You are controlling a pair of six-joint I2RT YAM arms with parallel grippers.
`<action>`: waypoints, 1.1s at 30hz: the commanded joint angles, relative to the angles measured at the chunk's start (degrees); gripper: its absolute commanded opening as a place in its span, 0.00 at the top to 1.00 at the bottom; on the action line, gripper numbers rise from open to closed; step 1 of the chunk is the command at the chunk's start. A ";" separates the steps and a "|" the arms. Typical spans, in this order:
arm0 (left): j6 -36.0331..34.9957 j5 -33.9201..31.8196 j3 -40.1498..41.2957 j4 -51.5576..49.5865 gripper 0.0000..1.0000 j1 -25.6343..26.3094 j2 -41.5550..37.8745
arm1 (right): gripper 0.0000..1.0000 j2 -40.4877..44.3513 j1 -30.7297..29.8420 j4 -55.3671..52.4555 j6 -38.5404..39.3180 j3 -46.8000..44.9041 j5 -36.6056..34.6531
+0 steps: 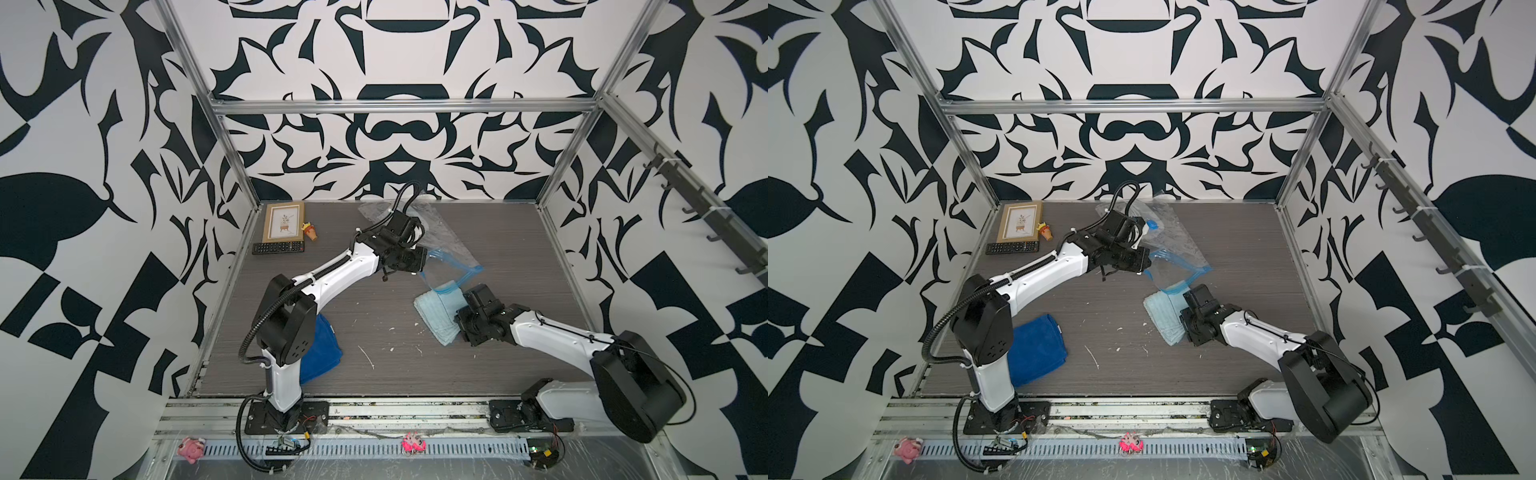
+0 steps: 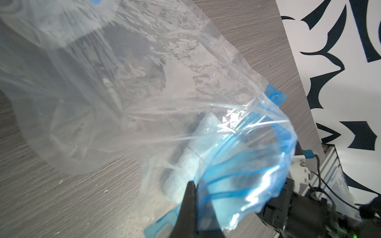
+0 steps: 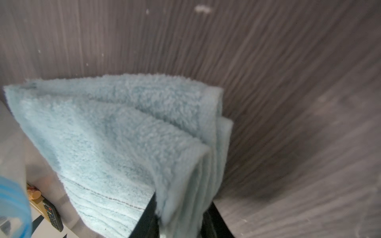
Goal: Place the folded towel into the vacuum bag
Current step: Pick up the towel from the center of the board.
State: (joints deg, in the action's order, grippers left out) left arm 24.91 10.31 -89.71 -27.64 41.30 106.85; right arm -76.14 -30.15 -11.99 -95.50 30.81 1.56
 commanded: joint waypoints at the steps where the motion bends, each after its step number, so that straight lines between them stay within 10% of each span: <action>1: 0.67 -0.45 0.77 0.03 1.00 -0.34 -1.04 | 0.70 -3.52 0.01 -2.60 4.01 -1.94 -3.75; 9: 0.67 -0.97 0.39 -0.90 1.00 -0.34 -1.07 | 1.00 -2.70 0.17 -2.14 7.82 -1.51 -5.71; 17: -1.29 -2.35 -0.67 -2.43 1.00 -0.43 -1.10 | 1.00 11.13 3.20 -2.09 22.48 -0.32 -5.81; 33: 0.44 -2.86 -4.60 -5.11 1.00 -1.13 1.29 | 1.00 27.18 19.67 -19.08 40.39 13.64 16.57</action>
State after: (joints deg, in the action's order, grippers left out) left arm 23.22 7.68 -91.35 -31.09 40.51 107.02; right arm -49.91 -11.40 -28.47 -60.58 38.94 11.44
